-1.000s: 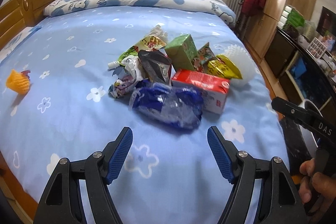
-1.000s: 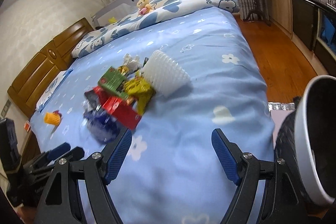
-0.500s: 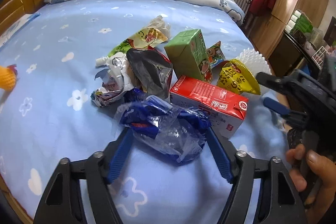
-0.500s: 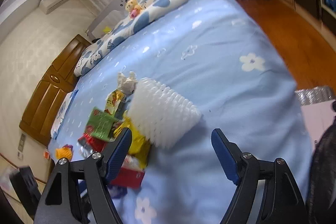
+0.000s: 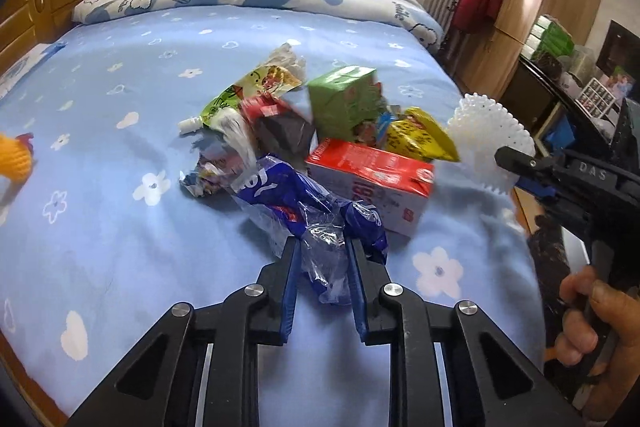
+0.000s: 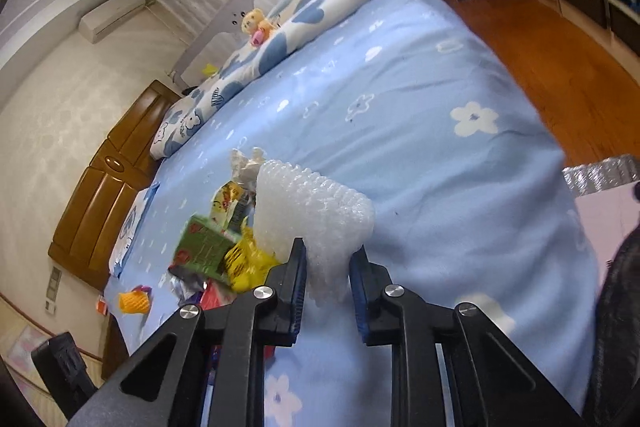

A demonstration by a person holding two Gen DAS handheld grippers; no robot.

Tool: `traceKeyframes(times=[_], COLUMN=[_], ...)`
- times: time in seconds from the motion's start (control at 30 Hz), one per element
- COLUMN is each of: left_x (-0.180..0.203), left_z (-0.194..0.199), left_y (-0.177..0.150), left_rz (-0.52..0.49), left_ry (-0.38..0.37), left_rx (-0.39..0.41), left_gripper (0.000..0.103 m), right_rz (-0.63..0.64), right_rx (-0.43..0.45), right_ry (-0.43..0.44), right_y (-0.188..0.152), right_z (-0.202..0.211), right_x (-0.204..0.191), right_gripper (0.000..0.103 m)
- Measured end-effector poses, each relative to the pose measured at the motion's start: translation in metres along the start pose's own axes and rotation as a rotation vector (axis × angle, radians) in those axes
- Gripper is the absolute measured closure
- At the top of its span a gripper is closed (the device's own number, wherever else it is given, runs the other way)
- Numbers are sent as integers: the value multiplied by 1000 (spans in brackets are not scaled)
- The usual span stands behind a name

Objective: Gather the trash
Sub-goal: 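Grasp the blue plastic wrapper with the left tool while the right tool grasps the white mesh sleeve, then carry both items over the bin and open both tools to drop them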

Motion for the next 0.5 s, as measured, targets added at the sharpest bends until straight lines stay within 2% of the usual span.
traceKeyframes(times=[0.23,0.5], left_x=[12,42], left_z=[31,53], left_y=[-12,-30], left_rz=[-45,-151], left_ry=[-66,-143], left_rx=[30,37], left_gripper=[83,84], right_rz=[66,114], right_rx=[30,54], right_ry=[-31,-87], right_y=[-29,-58], right_z=[54,101], right_x=[-3,-1], right_gripper=[83,83])
Point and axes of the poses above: each gripper's, at about its wrist camera, not at the fingertips, and z roughly against the way its jaws point, x to its right, y to its top, the point moved 2 cm from there along -z, roughly the way its jaws point, and after that the axes turned 4 degrees about x, right-handed, at the moved point
